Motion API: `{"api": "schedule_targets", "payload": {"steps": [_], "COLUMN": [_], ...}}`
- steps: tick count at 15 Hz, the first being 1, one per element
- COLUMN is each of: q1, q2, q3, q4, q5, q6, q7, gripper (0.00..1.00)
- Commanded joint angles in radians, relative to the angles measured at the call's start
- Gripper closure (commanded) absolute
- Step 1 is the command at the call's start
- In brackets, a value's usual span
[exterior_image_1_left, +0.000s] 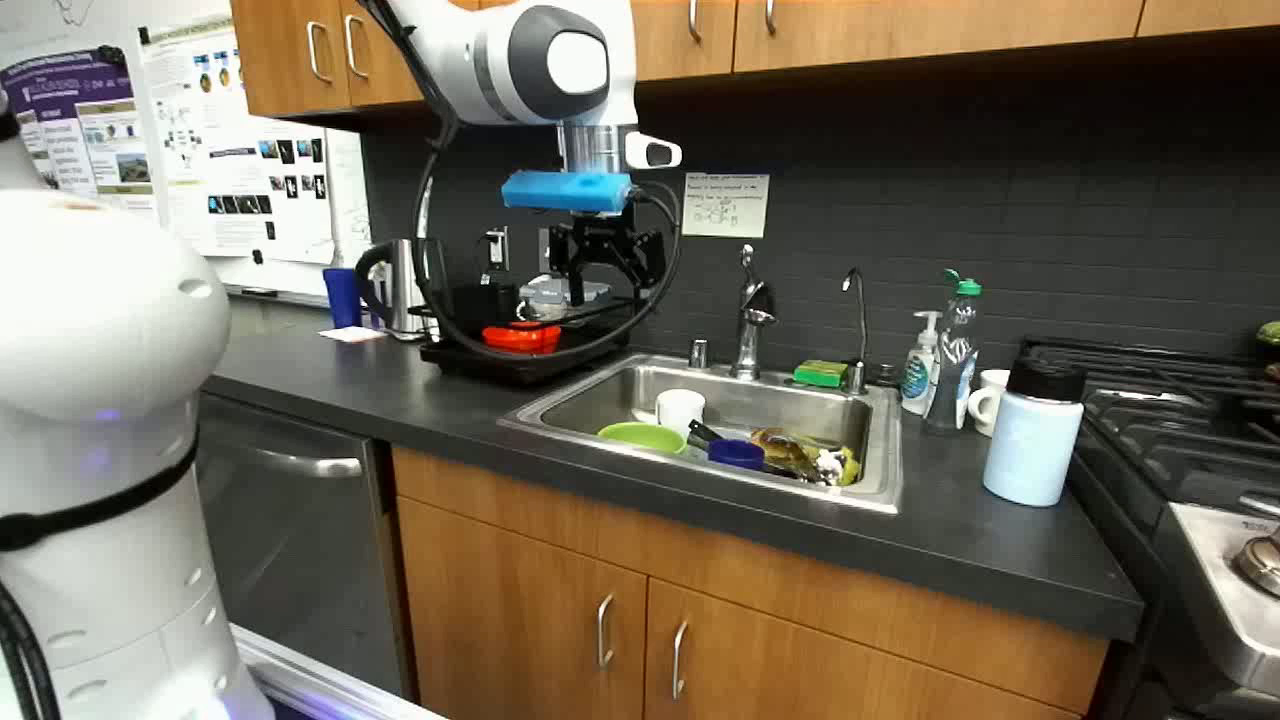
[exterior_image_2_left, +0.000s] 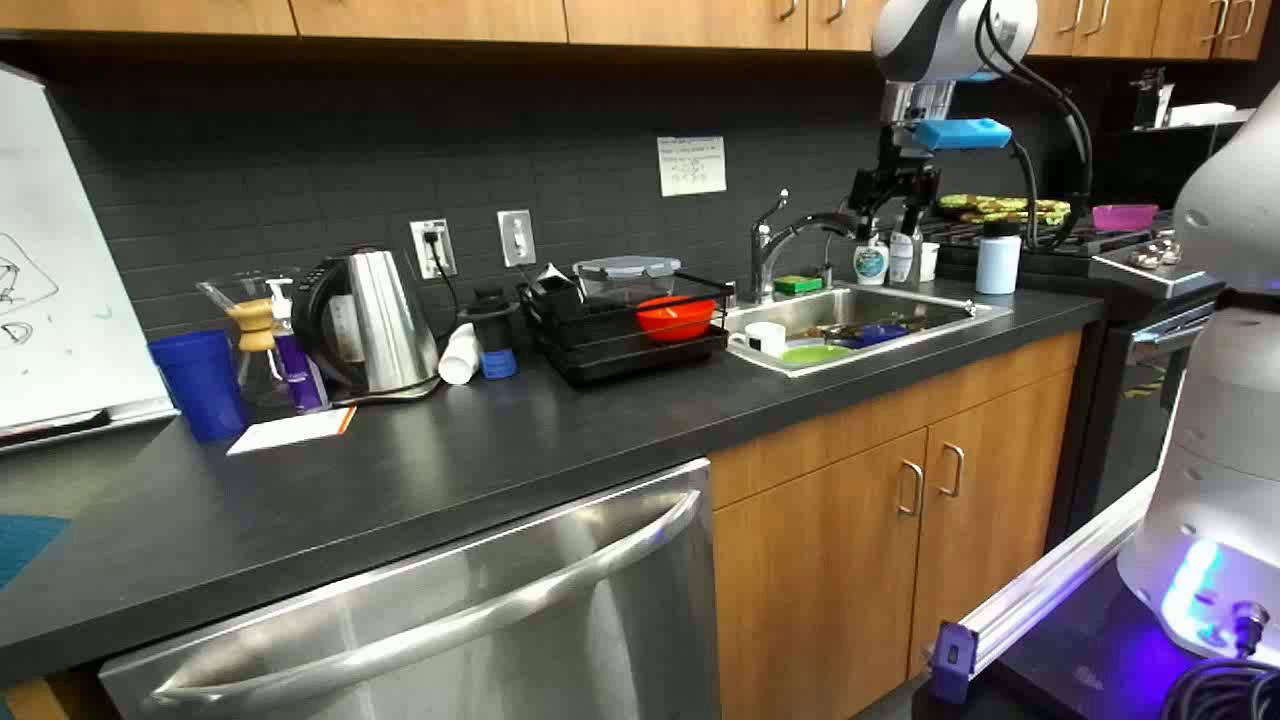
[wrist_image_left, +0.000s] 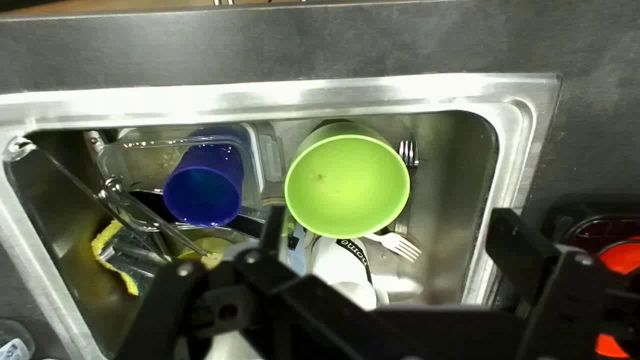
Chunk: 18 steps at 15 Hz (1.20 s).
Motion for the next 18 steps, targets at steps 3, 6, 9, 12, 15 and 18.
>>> {"api": "schedule_targets", "payload": {"steps": [3,6,9,12,15,18], "q1": [-0.017,-0.016,-0.016,-0.016,-0.006,0.018], "q2": [0.001,0.001,0.001,0.001,-0.017,-0.042], "q3": [0.016,0.016,0.016,0.016,0.037,0.087], "q4": [0.002,0.002,0.002,0.002,-0.021,-0.057], "q5": [0.007,0.007,0.007,0.007,0.012,0.018], "q6": [-0.002,-0.002,-0.002,-0.002,0.024,0.081], "q7": [-0.005,-0.005,-0.005,-0.005,0.017,0.054], "gripper": [0.0,0.0,0.0,0.0,0.0,0.0]}}
